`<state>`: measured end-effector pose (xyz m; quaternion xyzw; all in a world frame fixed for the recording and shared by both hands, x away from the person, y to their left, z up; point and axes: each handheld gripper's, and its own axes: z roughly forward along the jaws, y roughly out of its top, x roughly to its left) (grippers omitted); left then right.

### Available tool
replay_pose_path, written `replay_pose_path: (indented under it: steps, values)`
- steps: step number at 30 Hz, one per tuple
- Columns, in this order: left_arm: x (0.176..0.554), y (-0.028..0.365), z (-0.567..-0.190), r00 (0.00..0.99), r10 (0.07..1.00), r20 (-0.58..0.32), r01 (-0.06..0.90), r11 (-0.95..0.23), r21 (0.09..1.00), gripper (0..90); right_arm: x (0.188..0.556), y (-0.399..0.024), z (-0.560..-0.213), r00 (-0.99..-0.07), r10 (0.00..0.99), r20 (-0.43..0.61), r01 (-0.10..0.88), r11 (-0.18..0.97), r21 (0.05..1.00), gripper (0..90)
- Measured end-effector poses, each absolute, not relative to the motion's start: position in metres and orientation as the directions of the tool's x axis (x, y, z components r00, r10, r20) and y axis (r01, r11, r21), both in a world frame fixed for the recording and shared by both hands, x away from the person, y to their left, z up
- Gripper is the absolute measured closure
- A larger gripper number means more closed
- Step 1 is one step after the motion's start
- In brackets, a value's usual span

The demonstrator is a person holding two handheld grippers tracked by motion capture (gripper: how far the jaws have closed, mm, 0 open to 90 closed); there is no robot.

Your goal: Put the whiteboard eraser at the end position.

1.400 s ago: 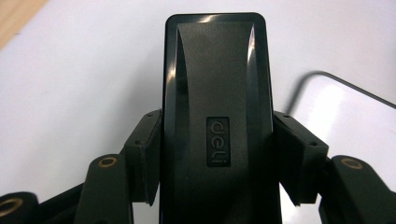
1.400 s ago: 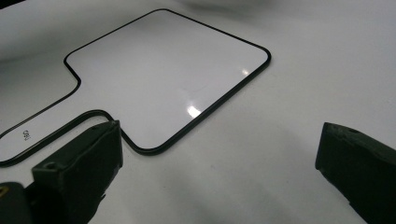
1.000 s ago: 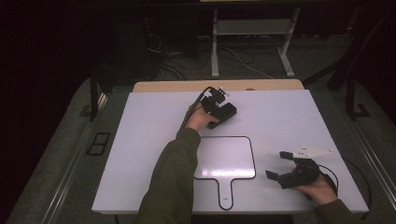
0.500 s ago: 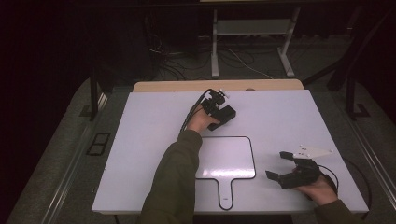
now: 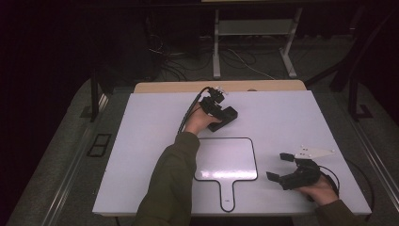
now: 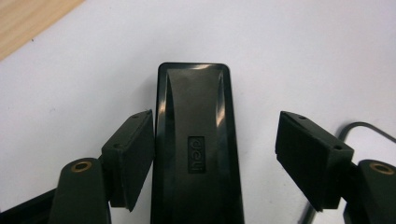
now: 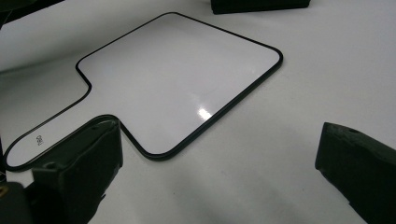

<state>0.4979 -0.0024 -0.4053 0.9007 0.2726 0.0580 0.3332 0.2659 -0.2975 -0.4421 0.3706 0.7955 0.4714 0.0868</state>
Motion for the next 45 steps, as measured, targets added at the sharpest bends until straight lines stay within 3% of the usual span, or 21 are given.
replay_pose_path:
  steps: [9,14,37,45]
  values:
    - [0.486,0.006,-0.393,0.845,0.529,-0.078,0.427,-0.581,0.693,19.8,0.266,-0.296,-0.445,-0.716,0.67,0.197,0.497,0.291,0.817,0.0]
    - [0.475,0.01,-0.387,0.865,0.5,-0.045,0.388,-0.609,0.692,13.1,0.267,-0.296,-0.449,-0.712,0.674,0.194,0.507,0.304,0.806,0.0]
    - [0.428,0.039,-0.389,0.857,0.511,-0.066,0.386,-0.551,0.74,0.3,0.266,-0.299,-0.448,-0.71,0.679,0.189,0.501,0.298,0.813,0.0]
    - [0.41,0.05,-0.395,0.86,0.506,-0.06,0.371,-0.54,0.756,0.0,0.266,-0.298,-0.448,-0.708,0.68,0.189,0.503,0.298,0.811,0.0]
